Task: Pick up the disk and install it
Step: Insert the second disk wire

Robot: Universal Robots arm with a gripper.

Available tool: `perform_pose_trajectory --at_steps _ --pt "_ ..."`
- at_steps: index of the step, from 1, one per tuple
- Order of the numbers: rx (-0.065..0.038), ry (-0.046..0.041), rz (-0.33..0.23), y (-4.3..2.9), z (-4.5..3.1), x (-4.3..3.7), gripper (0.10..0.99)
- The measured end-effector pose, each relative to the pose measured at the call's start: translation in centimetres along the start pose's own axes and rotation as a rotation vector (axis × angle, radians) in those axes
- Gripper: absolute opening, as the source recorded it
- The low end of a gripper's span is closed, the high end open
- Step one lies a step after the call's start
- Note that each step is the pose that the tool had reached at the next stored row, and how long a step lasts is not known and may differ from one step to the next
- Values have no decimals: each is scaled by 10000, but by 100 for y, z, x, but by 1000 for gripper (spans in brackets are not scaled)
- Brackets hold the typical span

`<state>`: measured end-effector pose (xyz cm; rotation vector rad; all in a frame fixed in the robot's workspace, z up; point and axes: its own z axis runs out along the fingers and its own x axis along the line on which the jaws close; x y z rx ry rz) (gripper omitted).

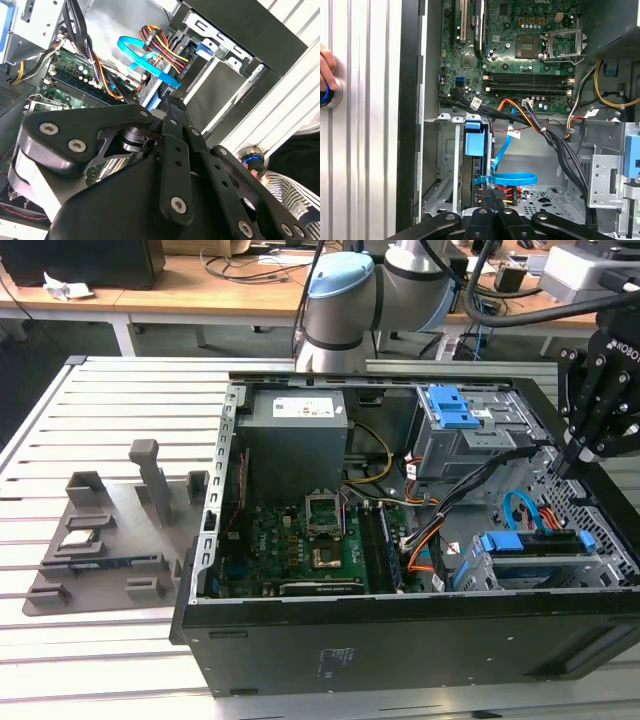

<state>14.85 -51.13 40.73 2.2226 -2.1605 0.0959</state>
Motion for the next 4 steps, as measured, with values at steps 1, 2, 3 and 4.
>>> perform_pose_trajectory --at_steps 1,2,3,4 --pt "0 2 1 0 -1 1 106" --pt "0 0 0 0 -1 0 106" --pt "0 1 0 0 -1 0 106" --pt "0 1 0 0 -2 1 106"
